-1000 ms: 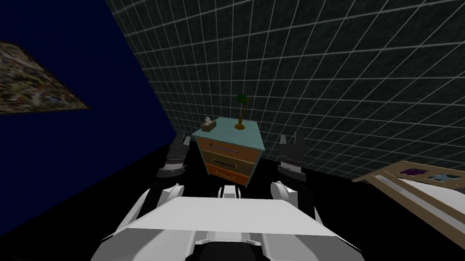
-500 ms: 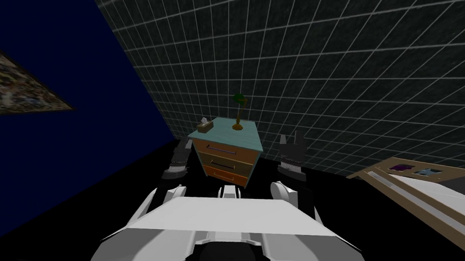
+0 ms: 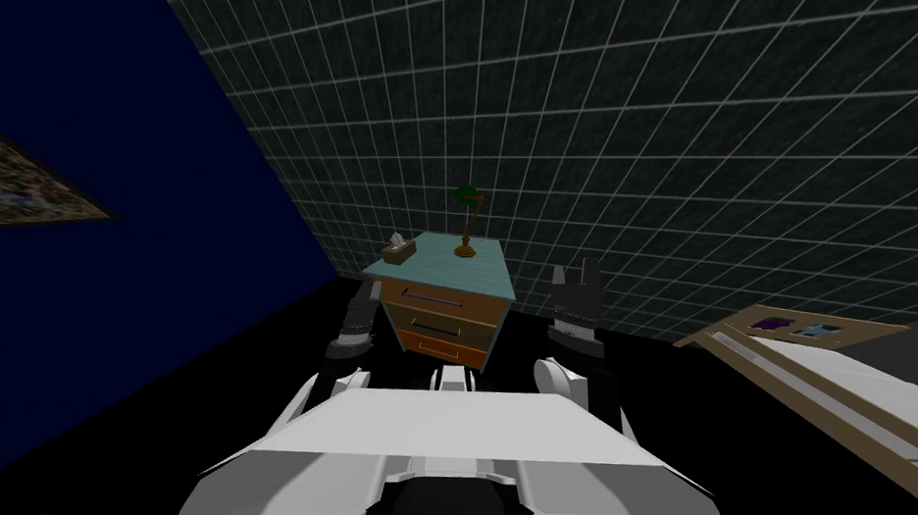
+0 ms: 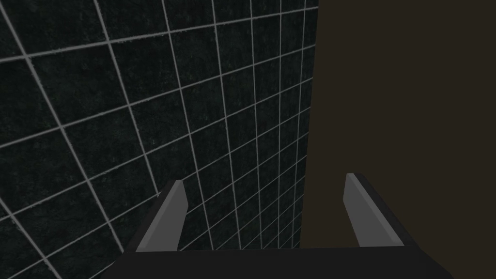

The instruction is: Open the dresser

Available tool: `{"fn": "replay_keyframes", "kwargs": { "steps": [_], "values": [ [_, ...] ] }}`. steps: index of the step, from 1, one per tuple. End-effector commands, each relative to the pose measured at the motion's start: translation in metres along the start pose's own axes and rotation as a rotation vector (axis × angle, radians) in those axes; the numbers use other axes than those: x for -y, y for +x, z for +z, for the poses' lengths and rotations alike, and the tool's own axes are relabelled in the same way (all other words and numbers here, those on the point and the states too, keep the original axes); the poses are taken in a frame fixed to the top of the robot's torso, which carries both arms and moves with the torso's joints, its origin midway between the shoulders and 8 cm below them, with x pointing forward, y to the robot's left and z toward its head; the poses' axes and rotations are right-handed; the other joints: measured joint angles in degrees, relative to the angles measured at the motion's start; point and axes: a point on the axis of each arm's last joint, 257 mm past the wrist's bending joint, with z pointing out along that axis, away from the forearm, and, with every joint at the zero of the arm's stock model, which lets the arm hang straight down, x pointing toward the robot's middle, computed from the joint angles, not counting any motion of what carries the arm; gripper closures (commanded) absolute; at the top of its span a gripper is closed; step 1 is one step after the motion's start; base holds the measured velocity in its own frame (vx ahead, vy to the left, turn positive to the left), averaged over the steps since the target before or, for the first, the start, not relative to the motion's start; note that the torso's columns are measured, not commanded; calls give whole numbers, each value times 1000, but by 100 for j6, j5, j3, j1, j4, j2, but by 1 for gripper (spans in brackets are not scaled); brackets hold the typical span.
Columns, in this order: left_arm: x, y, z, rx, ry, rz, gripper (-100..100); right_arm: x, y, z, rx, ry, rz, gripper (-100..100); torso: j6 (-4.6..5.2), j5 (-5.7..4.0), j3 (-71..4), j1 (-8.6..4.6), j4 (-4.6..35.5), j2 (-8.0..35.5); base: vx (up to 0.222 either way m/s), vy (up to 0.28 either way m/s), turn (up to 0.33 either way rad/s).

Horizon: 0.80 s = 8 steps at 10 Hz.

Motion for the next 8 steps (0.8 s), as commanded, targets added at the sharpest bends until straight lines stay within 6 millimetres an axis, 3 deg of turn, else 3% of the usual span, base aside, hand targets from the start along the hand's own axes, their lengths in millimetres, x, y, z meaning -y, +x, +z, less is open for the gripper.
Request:
{"fn": "replay_keyframes", "kwargs": {
  "steps": [1, 8],
  "values": [
    [-11, 4, -11, -4, 7, 10, -100, 0, 0, 0, 0, 0, 0, 0, -1, 1, 1, 3, 0, 2, 28, -11, -57],
    [-37, 14, -41, -9, 21, 34, -100, 0, 0, 0, 0, 0, 0, 0, 0, 0, 3, 1, 1, 4, 33, -14, -56]
  ]
}}
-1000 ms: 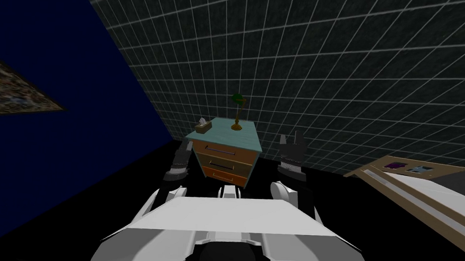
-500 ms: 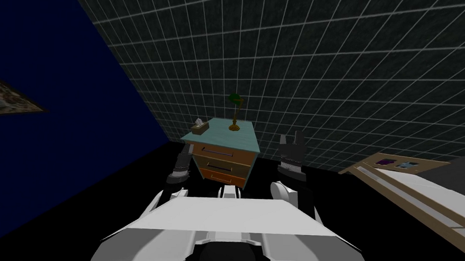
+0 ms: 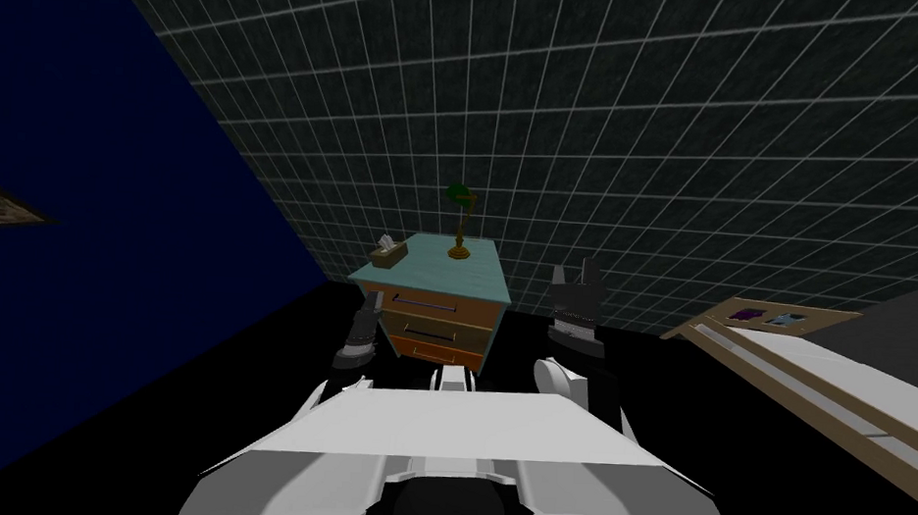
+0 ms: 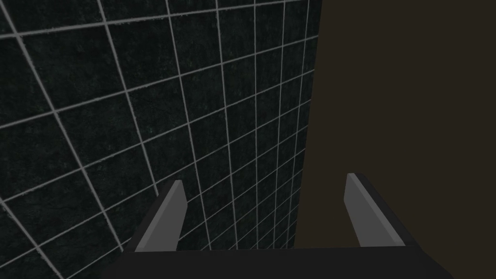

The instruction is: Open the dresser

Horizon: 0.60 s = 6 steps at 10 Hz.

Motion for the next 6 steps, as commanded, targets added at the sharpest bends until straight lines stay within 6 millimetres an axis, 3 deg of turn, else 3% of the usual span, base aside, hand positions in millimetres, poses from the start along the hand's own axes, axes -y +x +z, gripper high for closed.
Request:
{"fn": "replay_keyframes", "kwargs": {
  "steps": [1, 6],
  "values": [
    [-9, 4, -12, -2, -1, 7, -100, 0, 0, 0, 0, 0, 0, 0, 0, 0, -2, 0, -1, -2, 29, -11, -37],
    [-30, 13, -37, -2, -15, 17, -100, 0, 0, 0, 0, 0, 0, 0, 0, -1, -2, -1, -1, -3, 29, -12, -51]
  ]
}}
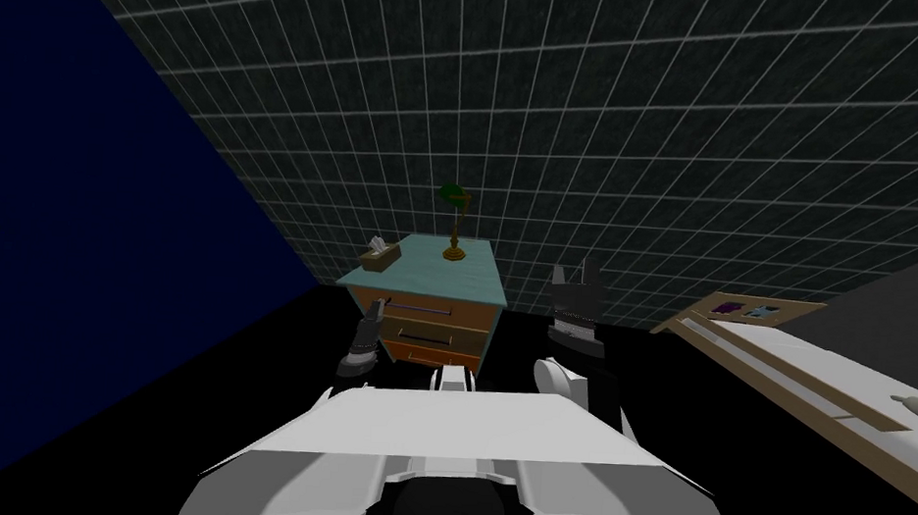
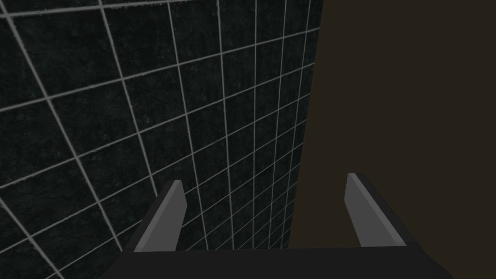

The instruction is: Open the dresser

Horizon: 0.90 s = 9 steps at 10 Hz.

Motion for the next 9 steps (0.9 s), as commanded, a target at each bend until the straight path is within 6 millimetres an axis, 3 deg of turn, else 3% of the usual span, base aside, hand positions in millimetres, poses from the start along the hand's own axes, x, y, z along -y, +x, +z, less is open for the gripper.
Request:
{"fn": "replay_keyframes", "kwargs": {
  "steps": [1, 9],
  "values": [
    [-7, 4, -14, 3, 0, 5, -100, 0, 0, 0, 0, 0, 0, 0, -2, 1, 0, 3, 0, 1, 32, -8, -47],
    [-37, 20, -58, 1, -56, 11, -100, 0, 0, 0, 0, 0, 0, 0, 0, 0, -1, 1, -1, -2, 28, -9, -44]
  ]
}}
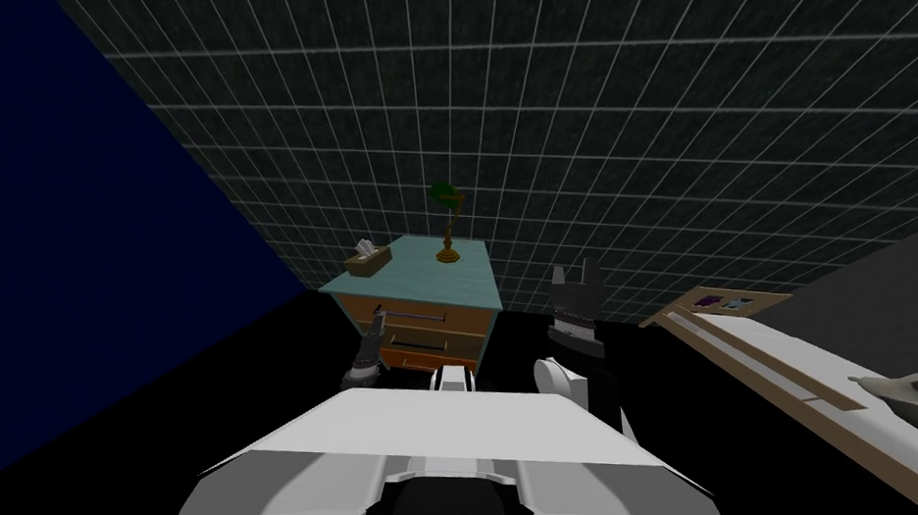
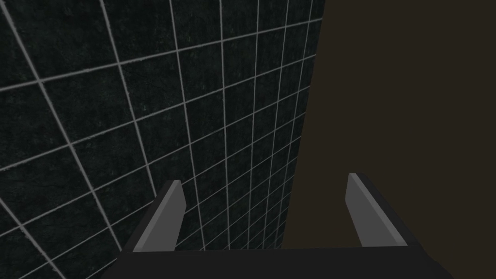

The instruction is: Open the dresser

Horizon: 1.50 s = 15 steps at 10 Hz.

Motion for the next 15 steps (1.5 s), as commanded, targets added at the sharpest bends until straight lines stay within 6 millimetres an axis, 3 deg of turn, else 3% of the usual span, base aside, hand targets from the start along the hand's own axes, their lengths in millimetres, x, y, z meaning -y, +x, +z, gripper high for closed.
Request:
{"fn": "replay_keyframes", "kwargs": {
  "steps": [1, 8, 15],
  "values": [
    [-8, 4, -12, -4, -22, 1, -100, 0, 0, 0, 0, 0, 0, 0, 0, 4, 2, 1, -4, 2, 15, -1, 11],
    [-20, 14, -39, -5, -46, 6, -100, 0, 0, 0, 0, 0, 0, 0, 25, 48, -26, 16, -64, -70, 15, -3, -27],
    [-25, 22, -65, -3, -59, 13, -100, 0, 0, 0, 0, 0, 0, 0, 0, 0, 7, 1, 3, 11, 22, -9, -39]
  ]
}}
